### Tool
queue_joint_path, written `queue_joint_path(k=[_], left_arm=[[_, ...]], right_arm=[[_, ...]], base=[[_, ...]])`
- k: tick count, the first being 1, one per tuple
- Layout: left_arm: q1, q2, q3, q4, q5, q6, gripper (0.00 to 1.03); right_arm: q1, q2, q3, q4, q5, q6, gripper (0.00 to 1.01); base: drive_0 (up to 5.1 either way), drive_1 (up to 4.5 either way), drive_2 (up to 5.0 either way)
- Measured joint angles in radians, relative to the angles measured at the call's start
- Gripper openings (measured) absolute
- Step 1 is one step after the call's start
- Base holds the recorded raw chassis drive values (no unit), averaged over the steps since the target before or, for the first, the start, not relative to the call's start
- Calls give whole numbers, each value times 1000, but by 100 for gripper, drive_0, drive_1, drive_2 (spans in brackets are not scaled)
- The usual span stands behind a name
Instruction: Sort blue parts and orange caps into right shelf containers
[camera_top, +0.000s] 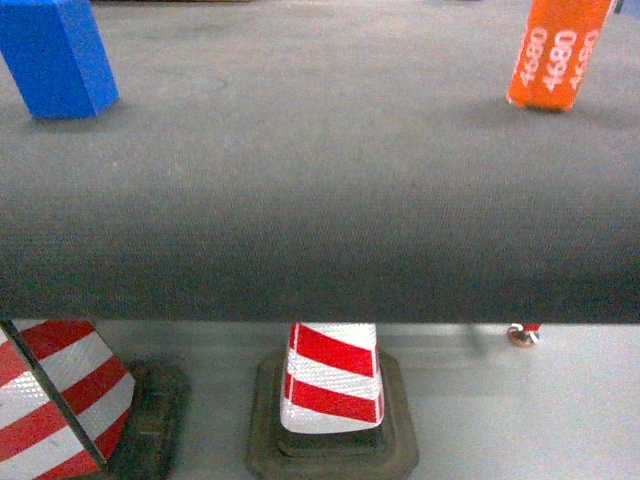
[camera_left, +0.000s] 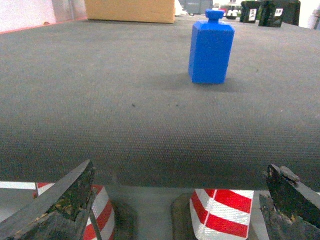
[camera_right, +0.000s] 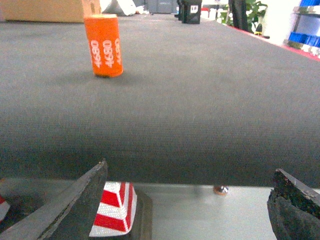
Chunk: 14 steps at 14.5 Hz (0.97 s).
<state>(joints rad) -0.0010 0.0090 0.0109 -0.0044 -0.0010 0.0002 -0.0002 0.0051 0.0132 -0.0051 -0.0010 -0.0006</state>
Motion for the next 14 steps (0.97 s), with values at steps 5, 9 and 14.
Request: queue_joint_path(k=[5,9,14], left_arm=[[0,0,0,0,1,0,98],[0,0,0,0,-1,0,98],[0,0,0,0,0,0,98]], right_arm=[[0,0,0,0,1,2,98],[0,0,0,1,0,1,98],[0,0,0,0,1,1,98]], base=[[0,0,0],[0,0,0],[0,0,0]])
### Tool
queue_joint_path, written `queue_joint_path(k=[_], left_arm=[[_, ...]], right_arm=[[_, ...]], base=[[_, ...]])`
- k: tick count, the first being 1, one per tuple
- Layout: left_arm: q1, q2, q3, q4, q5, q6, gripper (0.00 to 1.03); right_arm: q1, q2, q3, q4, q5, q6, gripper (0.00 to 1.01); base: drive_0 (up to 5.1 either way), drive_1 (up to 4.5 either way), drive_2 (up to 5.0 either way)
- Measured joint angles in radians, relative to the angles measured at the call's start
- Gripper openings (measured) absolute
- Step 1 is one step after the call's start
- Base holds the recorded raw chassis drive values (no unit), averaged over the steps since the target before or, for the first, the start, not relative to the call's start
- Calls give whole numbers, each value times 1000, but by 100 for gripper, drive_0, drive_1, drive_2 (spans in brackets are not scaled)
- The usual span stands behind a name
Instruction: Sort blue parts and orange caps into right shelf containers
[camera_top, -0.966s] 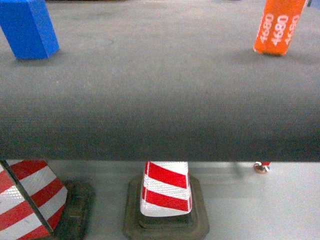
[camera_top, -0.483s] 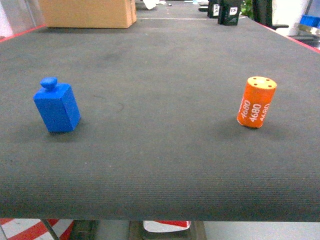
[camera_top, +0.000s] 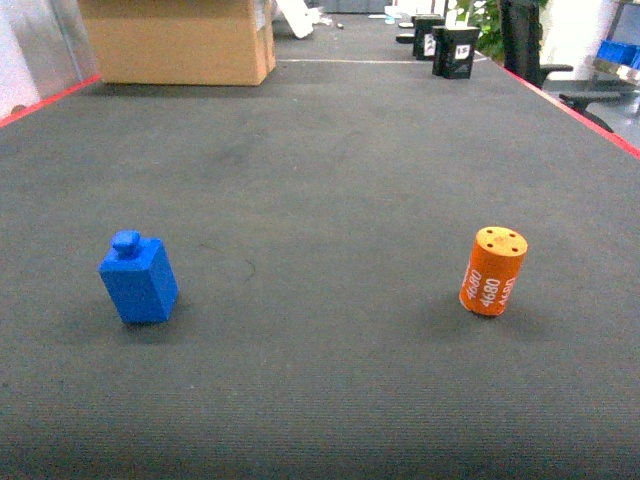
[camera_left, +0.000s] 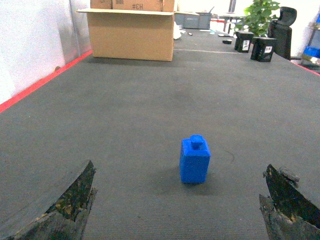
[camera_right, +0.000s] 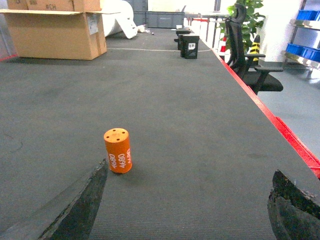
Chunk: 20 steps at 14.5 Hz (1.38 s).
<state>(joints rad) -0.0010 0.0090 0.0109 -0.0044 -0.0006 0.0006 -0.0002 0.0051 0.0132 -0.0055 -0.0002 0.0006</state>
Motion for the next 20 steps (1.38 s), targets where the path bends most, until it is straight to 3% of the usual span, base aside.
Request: queue_joint_path(k=[20], left_arm=[[0,0,0,0,0,0,98]], right_arm=[[0,0,0,0,0,0,98]], base=[[0,0,0]])
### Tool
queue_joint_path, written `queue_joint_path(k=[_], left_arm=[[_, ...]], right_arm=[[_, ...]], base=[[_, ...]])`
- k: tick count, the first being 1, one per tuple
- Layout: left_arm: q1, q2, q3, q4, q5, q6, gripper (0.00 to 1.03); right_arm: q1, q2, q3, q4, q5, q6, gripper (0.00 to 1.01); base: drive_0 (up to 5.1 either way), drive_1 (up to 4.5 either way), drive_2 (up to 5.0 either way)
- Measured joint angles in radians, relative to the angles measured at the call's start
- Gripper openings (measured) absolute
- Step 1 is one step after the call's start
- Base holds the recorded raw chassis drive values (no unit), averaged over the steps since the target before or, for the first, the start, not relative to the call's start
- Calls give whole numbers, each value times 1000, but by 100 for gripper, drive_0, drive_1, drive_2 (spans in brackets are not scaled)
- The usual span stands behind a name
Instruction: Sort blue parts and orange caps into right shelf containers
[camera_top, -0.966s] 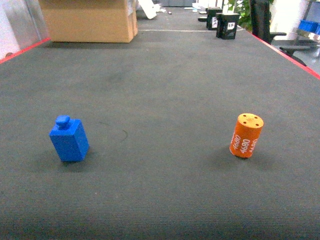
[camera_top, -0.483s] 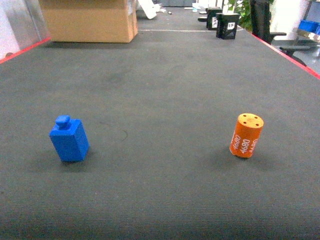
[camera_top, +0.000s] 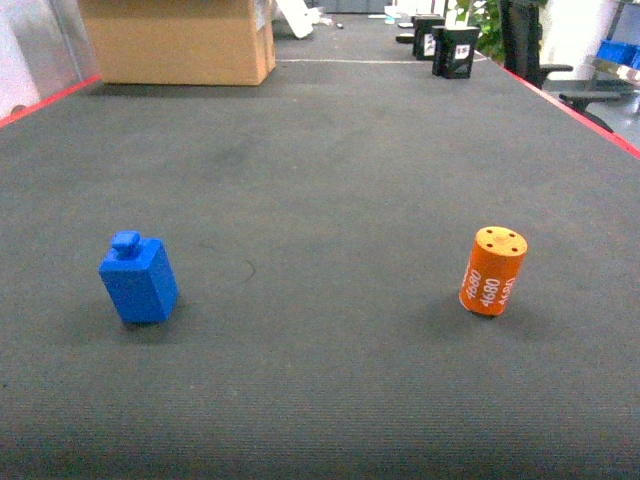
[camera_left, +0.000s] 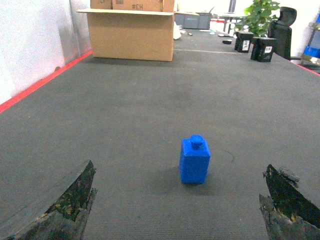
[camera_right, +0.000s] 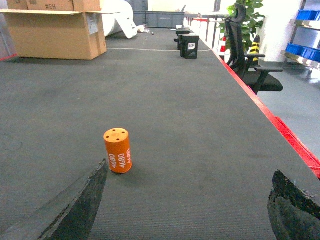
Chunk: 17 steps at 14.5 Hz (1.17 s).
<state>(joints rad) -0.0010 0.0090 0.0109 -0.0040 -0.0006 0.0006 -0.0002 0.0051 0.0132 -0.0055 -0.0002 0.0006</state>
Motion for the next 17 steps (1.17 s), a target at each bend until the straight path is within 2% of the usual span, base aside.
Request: queue_joint_path(k=[13,14,15,16,17], left_arm=[[0,0,0,0,0,0,98],[-9,5,3,-16,-26,-2,98],[-113,112,21,7,-231,-6,98],[-181,283,50,128,-334,-16,98],[-163,447,82,279,-332,-16,98]], right_arm=[[0,0,0,0,0,0,98],[0,0,0,0,0,0,98],[17,11,5,-27,48,7,98],[123,152,25,32,230,34,98],[205,334,57,181,333,45,98]], base=[[0,0,0],[0,0,0],[0,0,0],[0,0,0],[0,0,0]])
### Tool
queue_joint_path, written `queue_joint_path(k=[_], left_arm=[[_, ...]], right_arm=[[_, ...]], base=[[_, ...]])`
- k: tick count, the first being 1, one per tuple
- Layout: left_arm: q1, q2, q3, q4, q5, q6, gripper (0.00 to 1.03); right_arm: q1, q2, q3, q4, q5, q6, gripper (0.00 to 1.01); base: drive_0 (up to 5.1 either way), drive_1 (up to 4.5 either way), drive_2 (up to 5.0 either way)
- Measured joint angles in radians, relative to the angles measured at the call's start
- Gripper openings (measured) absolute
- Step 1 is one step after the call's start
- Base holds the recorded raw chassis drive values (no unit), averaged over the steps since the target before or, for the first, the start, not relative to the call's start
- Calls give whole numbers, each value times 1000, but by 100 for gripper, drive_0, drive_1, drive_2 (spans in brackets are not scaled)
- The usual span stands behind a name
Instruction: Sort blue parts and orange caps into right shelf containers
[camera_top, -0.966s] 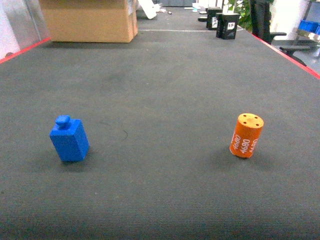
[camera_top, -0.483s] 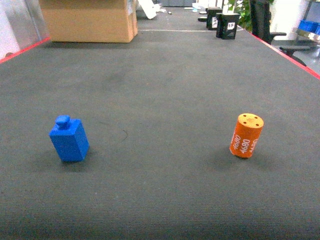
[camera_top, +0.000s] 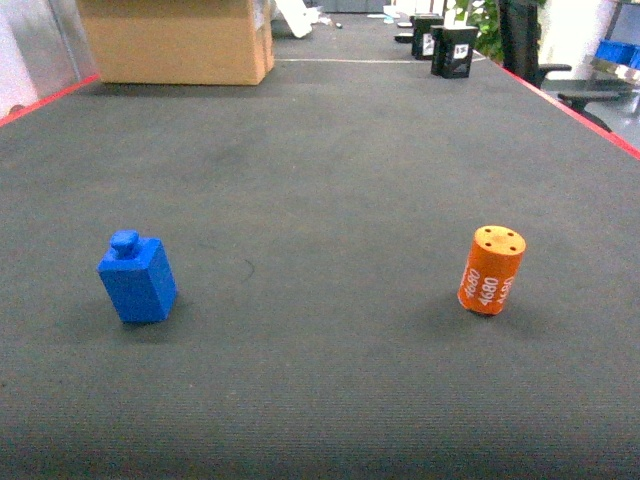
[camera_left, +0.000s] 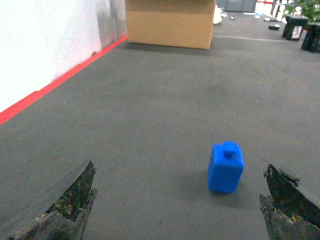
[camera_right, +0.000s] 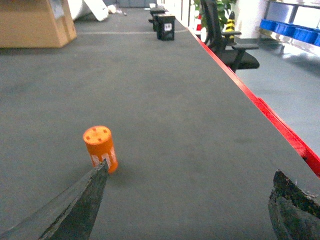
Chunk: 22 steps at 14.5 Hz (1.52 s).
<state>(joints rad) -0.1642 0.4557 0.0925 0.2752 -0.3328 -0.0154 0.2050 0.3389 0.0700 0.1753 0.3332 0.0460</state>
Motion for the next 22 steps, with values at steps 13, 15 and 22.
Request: queue_joint_path(k=[13,15,22], left_arm=[[13,1347,595,581,227,-29,98],[11,1407,626,583,234,-29,98],[4,1537,685,579,236,-29,98]], right_arm=[[39,1403,586,596,-186,85,98],[39,1455,613,602,-193,85,98],[45,1624,701,587,-209,85,98]], base=[[0,0,0],[0,0,0],[0,0,0]])
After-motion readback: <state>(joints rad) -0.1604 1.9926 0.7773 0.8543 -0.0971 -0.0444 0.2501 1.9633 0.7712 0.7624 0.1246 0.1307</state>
